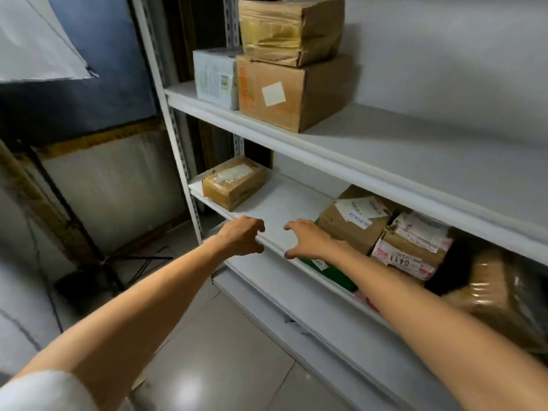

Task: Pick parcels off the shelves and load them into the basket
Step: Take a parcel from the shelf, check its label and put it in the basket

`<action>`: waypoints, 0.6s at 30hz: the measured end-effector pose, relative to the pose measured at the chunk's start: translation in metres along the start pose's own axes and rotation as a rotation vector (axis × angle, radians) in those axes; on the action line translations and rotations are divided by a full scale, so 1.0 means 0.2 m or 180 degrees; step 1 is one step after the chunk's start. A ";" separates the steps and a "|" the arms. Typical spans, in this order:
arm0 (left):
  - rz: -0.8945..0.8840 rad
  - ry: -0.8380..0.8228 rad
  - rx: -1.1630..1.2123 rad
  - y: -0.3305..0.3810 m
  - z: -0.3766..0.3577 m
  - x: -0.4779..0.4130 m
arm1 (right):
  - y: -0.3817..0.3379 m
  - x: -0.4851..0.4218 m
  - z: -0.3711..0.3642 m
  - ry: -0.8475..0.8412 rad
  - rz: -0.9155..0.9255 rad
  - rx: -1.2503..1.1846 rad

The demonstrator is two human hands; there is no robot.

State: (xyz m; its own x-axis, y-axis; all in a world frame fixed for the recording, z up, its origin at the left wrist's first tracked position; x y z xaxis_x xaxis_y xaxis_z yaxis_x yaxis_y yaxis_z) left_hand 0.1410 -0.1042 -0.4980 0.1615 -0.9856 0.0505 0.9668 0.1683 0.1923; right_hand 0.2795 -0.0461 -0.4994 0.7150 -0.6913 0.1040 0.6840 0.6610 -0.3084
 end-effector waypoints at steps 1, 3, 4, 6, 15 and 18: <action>-0.0181 -0.0039 -0.0038 0.02 0.00 -0.04 | 0.03 0.01 0.01 0.0034 -0.0176 -0.0052; -0.0513 -0.0097 -0.0149 0.06 0.00 -0.11 | 0.06 0.05 0.03 0.0098 -0.0475 -0.0102; -0.0666 -0.0147 -0.0188 0.08 0.01 -0.13 | 0.08 0.06 0.04 0.0127 -0.0639 -0.0133; -0.0921 -0.0249 -0.0196 0.10 0.02 -0.18 | 0.10 0.10 0.05 0.0183 -0.0953 -0.0208; -0.1876 -0.0519 -0.0300 0.35 -0.01 -0.26 | 0.19 0.31 0.12 0.0292 -0.1757 -0.0115; -0.2049 -0.0485 -0.0439 0.46 -0.01 -0.31 | 0.21 0.34 0.12 0.0334 -0.1820 -0.0176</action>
State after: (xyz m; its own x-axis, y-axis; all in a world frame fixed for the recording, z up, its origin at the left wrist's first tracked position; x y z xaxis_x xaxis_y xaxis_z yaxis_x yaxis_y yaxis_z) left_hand 0.2205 -0.0285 -0.4846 -0.4753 -0.8733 0.1073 0.8789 -0.4656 0.1038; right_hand 0.3608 -0.0578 -0.4820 0.2142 -0.9609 0.1753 0.9466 0.1599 -0.2799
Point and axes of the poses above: each hand's wrist, its own x-axis away from the middle knuckle, its own z-axis out of the back of the hand, y = z × x, the point moved 5 cm from there along -x, towards the middle knuckle, and after that the axes turned 4 degrees about y, right-handed, at the moved point
